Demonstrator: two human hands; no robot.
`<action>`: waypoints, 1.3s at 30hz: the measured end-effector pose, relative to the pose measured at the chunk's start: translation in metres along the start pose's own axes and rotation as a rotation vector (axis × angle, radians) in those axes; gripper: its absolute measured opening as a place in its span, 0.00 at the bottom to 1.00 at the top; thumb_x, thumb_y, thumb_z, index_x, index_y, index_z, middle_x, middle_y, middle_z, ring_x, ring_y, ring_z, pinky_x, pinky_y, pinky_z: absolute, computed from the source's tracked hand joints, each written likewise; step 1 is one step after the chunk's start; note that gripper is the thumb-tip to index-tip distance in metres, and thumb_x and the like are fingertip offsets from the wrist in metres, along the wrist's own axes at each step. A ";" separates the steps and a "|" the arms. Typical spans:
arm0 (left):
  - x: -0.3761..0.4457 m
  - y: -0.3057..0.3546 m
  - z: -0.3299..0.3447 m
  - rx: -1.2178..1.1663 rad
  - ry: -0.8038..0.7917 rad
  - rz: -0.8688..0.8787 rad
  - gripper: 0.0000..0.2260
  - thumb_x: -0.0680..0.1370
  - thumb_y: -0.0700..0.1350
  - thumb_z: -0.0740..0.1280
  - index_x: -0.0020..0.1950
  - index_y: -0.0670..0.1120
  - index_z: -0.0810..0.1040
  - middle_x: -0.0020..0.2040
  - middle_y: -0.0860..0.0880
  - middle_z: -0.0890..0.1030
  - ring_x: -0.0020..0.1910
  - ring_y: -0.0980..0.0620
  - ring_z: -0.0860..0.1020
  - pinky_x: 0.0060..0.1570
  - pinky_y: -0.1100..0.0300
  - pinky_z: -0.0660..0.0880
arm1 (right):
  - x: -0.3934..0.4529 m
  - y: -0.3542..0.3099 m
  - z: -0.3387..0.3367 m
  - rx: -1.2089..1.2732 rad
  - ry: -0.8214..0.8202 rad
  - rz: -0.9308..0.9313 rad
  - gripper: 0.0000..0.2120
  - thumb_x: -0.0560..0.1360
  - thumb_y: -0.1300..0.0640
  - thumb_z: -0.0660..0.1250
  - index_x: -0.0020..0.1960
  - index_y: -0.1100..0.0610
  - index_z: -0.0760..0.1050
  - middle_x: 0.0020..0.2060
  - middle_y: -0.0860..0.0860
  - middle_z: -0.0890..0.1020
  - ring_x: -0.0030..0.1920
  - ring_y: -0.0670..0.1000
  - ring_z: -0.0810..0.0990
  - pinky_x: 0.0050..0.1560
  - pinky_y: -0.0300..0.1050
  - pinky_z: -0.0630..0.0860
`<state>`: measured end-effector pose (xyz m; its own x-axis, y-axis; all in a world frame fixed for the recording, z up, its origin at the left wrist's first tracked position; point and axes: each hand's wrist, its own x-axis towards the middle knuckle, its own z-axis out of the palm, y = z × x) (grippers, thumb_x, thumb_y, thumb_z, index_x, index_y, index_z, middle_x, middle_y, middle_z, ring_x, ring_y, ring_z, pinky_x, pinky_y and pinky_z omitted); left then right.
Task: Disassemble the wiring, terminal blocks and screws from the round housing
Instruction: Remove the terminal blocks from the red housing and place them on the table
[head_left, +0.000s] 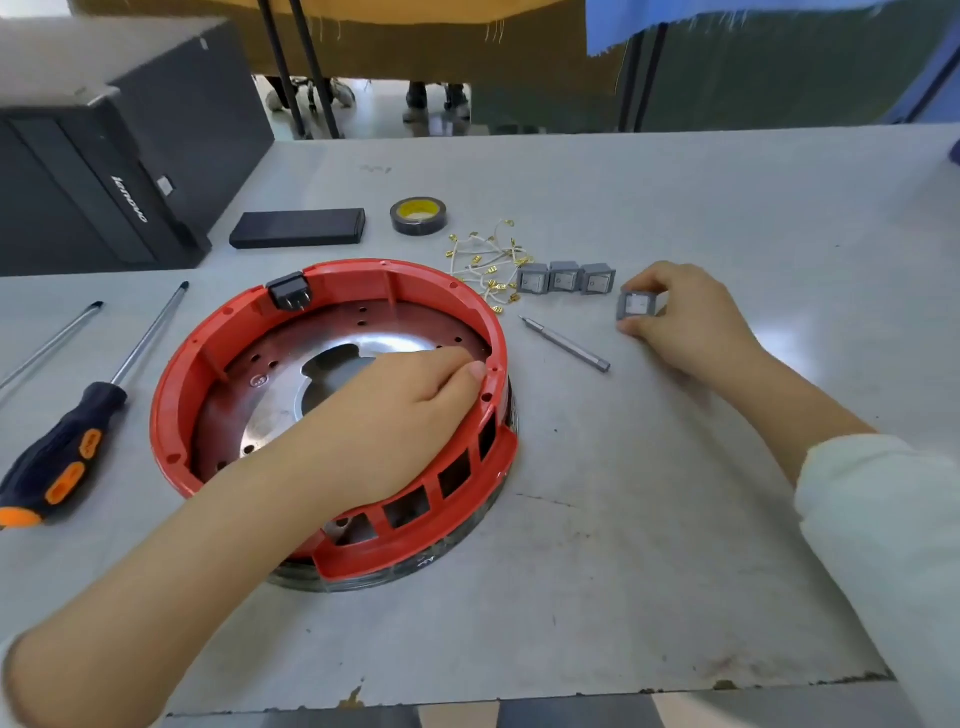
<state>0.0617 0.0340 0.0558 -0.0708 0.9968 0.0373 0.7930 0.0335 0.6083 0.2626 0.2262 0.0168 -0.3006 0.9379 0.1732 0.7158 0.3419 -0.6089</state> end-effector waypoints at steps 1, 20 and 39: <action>0.000 0.000 0.000 -0.003 0.001 -0.002 0.17 0.81 0.53 0.53 0.33 0.49 0.65 0.28 0.55 0.69 0.31 0.58 0.68 0.36 0.63 0.65 | 0.008 0.003 0.001 -0.003 0.023 0.035 0.15 0.71 0.62 0.73 0.57 0.55 0.77 0.57 0.55 0.77 0.50 0.51 0.74 0.47 0.38 0.65; -0.001 0.000 -0.001 -0.011 -0.002 -0.007 0.18 0.79 0.56 0.51 0.36 0.45 0.67 0.29 0.52 0.68 0.30 0.56 0.67 0.37 0.60 0.66 | 0.043 0.005 0.014 -0.106 0.072 -0.004 0.16 0.75 0.67 0.62 0.58 0.54 0.79 0.58 0.55 0.79 0.56 0.57 0.77 0.54 0.45 0.71; -0.033 0.023 -0.008 -0.006 -0.406 0.297 0.13 0.72 0.58 0.70 0.41 0.49 0.75 0.36 0.54 0.78 0.31 0.60 0.75 0.33 0.71 0.69 | -0.032 -0.069 0.012 0.150 -0.219 -0.288 0.10 0.79 0.46 0.60 0.55 0.49 0.73 0.49 0.44 0.77 0.43 0.39 0.74 0.44 0.29 0.67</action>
<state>0.0776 0.0010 0.0747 0.3991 0.9113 -0.1014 0.7400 -0.2548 0.6225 0.2158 0.1718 0.0442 -0.6148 0.7645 0.1936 0.4874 0.5613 -0.6689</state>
